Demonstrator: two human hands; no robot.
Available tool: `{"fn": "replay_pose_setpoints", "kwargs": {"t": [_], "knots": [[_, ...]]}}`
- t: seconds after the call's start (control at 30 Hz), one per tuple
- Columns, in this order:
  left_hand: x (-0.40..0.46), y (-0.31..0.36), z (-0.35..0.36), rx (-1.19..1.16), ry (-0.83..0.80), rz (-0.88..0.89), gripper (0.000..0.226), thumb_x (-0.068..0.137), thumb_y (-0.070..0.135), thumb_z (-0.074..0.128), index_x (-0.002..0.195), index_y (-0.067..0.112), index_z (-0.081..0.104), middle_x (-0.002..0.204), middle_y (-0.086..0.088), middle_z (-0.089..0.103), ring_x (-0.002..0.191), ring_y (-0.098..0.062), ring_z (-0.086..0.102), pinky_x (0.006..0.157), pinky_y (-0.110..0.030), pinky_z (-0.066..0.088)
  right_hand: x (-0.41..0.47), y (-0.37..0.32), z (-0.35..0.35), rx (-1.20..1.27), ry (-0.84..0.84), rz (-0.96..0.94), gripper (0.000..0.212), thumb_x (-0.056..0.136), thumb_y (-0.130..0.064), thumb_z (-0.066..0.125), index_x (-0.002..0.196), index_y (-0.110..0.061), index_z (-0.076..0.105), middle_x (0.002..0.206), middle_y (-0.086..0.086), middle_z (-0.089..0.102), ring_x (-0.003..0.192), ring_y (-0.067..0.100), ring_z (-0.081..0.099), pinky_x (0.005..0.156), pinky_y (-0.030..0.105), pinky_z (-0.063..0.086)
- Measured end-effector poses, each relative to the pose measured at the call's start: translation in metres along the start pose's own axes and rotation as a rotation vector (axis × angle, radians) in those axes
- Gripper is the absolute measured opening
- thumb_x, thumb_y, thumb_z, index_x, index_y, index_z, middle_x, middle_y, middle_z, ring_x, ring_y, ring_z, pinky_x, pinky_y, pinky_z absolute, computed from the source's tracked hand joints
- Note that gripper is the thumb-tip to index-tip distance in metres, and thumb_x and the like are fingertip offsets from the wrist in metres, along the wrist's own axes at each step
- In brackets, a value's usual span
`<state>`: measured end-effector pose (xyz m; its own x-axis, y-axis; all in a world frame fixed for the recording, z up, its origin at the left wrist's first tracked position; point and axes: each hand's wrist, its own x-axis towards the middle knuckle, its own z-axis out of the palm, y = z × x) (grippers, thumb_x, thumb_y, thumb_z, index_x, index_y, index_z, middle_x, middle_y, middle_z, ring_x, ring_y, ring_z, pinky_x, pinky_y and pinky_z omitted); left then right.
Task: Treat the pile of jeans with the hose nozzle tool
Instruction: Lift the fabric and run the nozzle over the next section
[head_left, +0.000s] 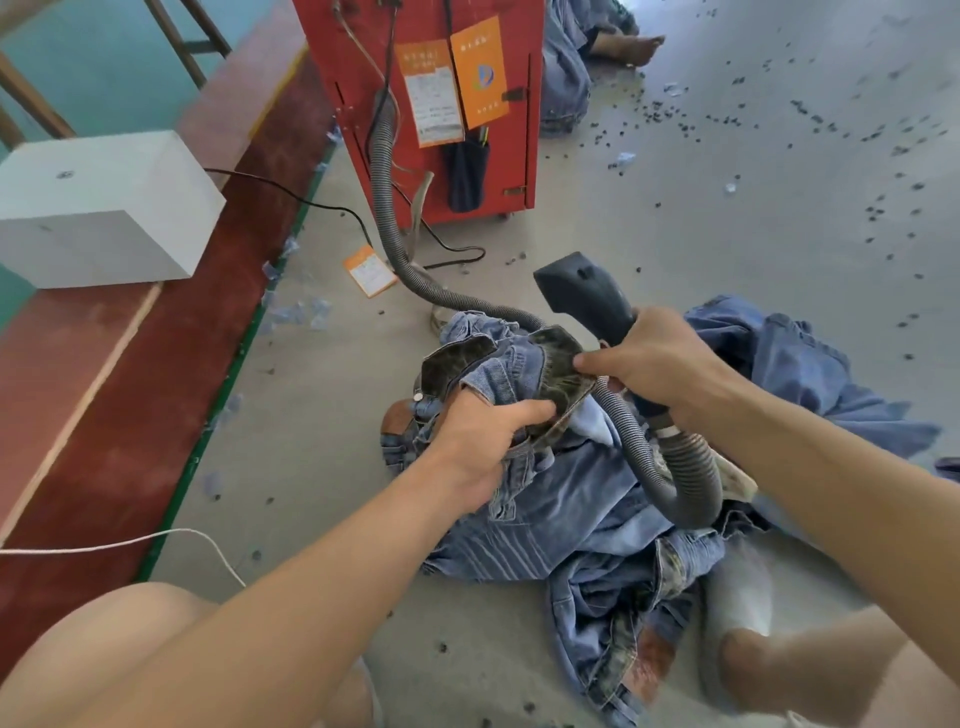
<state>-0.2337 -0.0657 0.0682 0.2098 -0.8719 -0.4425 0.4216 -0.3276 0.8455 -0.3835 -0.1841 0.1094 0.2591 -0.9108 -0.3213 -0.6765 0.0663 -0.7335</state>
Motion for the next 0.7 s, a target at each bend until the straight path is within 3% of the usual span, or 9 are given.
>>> {"fn": "replay_pose_setpoints", "kwargs": {"t": [0.07, 0.13, 0.2, 0.3, 0.37, 0.5, 0.57, 0.63, 0.7], "knots": [[0.001, 0.000, -0.005, -0.061, 0.012, -0.053, 0.034, 0.093, -0.008, 0.063, 0.125, 0.000, 0.069, 0.117, -0.022, 0.073, 0.100, -0.038, 0.070, 0.094, -0.055, 0.052, 0.001, 0.007, 0.004, -0.066, -0.027, 0.012, 0.035, 0.079, -0.037, 0.089, 0.091, -0.014, 0.066, 0.062, -0.001, 0.068, 0.048, 0.009, 0.061, 0.044, 0.025, 0.045], [0.000, -0.003, -0.008, -0.105, 0.028, -0.099, 0.033, 0.095, -0.006, 0.061, 0.127, 0.000, 0.069, 0.121, -0.021, 0.072, 0.108, -0.038, 0.070, 0.099, -0.054, 0.054, 0.000, 0.014, 0.013, -0.173, -0.029, -0.014, 0.045, 0.080, -0.046, 0.086, 0.097, -0.010, 0.066, 0.075, 0.007, 0.072, 0.065, 0.020, 0.068, 0.057, 0.034, 0.051], [-0.001, -0.004, -0.011, -0.118, 0.012, -0.117, 0.024, 0.095, -0.005, 0.063, 0.114, 0.002, 0.076, 0.112, -0.019, 0.075, 0.099, -0.038, 0.071, 0.089, -0.052, 0.057, -0.003, 0.015, 0.019, -0.295, -0.002, -0.055, 0.052, 0.081, -0.053, 0.083, 0.098, -0.008, 0.064, 0.080, 0.009, 0.069, 0.073, 0.023, 0.065, 0.061, 0.036, 0.048], [0.002, -0.004, -0.015, -0.017, 0.015, -0.084, 0.027, 0.086, -0.013, 0.070, 0.079, 0.010, 0.082, 0.087, -0.015, 0.076, 0.071, -0.031, 0.069, 0.061, -0.038, 0.060, -0.008, 0.011, 0.012, -0.295, 0.029, -0.091, 0.052, 0.080, -0.059, 0.081, 0.090, -0.012, 0.061, 0.071, 0.004, 0.063, 0.064, 0.020, 0.059, 0.052, 0.032, 0.040], [0.004, -0.002, -0.016, 0.048, 0.068, -0.060, 0.027, 0.081, -0.016, 0.075, 0.078, 0.010, 0.079, 0.084, -0.017, 0.075, 0.065, -0.030, 0.069, 0.057, -0.039, 0.060, -0.010, 0.008, 0.005, -0.267, 0.031, -0.114, 0.050, 0.085, -0.061, 0.074, 0.092, -0.014, 0.061, 0.070, 0.004, 0.065, 0.063, 0.022, 0.062, 0.052, 0.031, 0.043], [0.008, 0.001, -0.018, 0.219, 0.217, 0.061, 0.034, 0.077, -0.006, 0.083, 0.099, 0.016, 0.072, 0.097, -0.012, 0.079, 0.083, -0.040, 0.076, 0.073, -0.058, 0.063, -0.026, -0.001, -0.021, -0.236, 0.002, -0.259, 0.045, 0.090, -0.062, 0.065, 0.112, -0.028, 0.045, 0.077, -0.003, 0.066, 0.062, 0.012, 0.066, 0.054, 0.030, 0.046], [0.010, 0.005, -0.019, 0.249, 0.269, 0.091, 0.027, 0.077, -0.002, 0.084, 0.098, 0.011, 0.074, 0.095, -0.015, 0.079, 0.084, -0.040, 0.076, 0.077, -0.055, 0.063, -0.038, -0.003, -0.038, -0.315, -0.044, -0.383, 0.036, 0.086, -0.066, 0.061, 0.100, -0.041, 0.039, 0.068, -0.007, 0.061, 0.055, 0.006, 0.063, 0.051, 0.029, 0.044], [0.011, 0.013, -0.019, 0.186, 0.237, 0.079, 0.019, 0.080, -0.002, 0.083, 0.096, 0.003, 0.074, 0.093, -0.023, 0.077, 0.079, -0.040, 0.075, 0.075, -0.052, 0.064, -0.048, -0.003, -0.049, -0.394, -0.095, -0.483, 0.033, 0.083, -0.068, 0.059, 0.094, -0.041, 0.042, 0.066, -0.007, 0.059, 0.060, 0.003, 0.063, 0.051, 0.030, 0.045], [0.011, 0.020, -0.018, 0.131, 0.158, 0.042, 0.021, 0.083, -0.006, 0.080, 0.100, -0.011, 0.070, 0.099, -0.030, 0.075, 0.089, -0.043, 0.075, 0.087, -0.054, 0.062, -0.055, 0.000, -0.054, -0.459, -0.120, -0.539, 0.030, 0.083, -0.067, 0.059, 0.091, -0.041, 0.047, 0.068, -0.010, 0.059, 0.067, 0.001, 0.062, 0.053, 0.028, 0.042]]}}
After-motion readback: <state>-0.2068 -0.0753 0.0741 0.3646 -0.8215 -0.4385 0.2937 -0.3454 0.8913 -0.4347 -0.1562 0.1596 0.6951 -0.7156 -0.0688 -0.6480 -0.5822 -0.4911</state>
